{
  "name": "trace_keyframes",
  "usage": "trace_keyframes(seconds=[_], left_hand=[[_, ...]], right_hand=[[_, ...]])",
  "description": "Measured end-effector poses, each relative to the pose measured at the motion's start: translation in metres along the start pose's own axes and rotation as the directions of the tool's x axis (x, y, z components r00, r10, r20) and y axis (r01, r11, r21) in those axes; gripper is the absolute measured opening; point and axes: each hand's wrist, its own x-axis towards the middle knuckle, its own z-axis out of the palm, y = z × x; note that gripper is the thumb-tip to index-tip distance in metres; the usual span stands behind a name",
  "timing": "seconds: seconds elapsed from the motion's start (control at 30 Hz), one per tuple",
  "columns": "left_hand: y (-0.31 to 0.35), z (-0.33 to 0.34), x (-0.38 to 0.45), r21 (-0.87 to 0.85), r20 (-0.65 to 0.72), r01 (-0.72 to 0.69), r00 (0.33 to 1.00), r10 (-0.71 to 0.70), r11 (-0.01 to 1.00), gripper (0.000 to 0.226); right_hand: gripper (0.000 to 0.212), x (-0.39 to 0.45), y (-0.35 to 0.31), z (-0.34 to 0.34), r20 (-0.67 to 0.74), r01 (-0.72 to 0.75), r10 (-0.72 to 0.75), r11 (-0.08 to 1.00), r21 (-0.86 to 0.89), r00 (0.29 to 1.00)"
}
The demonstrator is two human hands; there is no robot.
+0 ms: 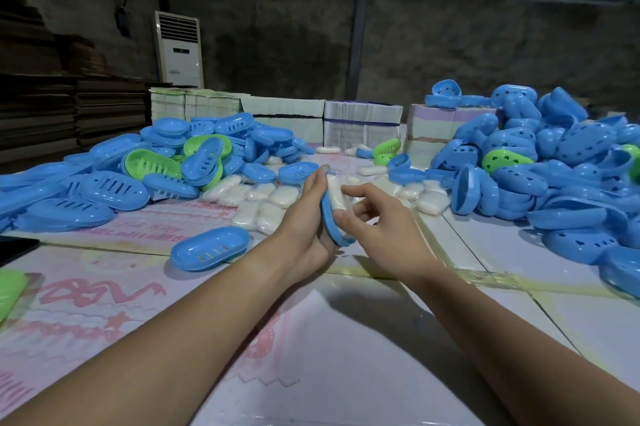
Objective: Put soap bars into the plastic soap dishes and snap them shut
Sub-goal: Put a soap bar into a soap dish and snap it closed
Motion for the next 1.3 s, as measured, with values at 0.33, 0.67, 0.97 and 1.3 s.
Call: trace_keyframes(seconds=[0.33,0.67,0.97,1.3], left_hand=[[-0.016,0.042,0.013,-0.041,-0.085,-0.043,0.996,0.04,0.998,0.052],[-0.022,0.029,0.009,-0.348,-0.085,0.1,0.987,-0.138,0.932,0.067],[-0.016,0.029,0.009,-0.282,-0.193,0.035,0.977,-0.092,0.959,0.066],[-0.016,0.037,0.007,-0.251,-0.175,0.05,0.98,-0.096,0.967,0.055]], right_hand=[[0.034,0.007,0.008,-0.018,-0.111,-0.016,0.012,0.999,-0.036,0.994],[0.035,0.008,0.002,-0.015,-0.045,0.091,-0.103,0.971,-0.219,0.994],[0.044,0.055,0.07,-0.065,-0.327,-0.37,0.237,0.815,-0.445,0.915],[0.042,0.076,0.139,-0.091,-0.352,-0.426,0.267,0.312,-0.849,0.897]])
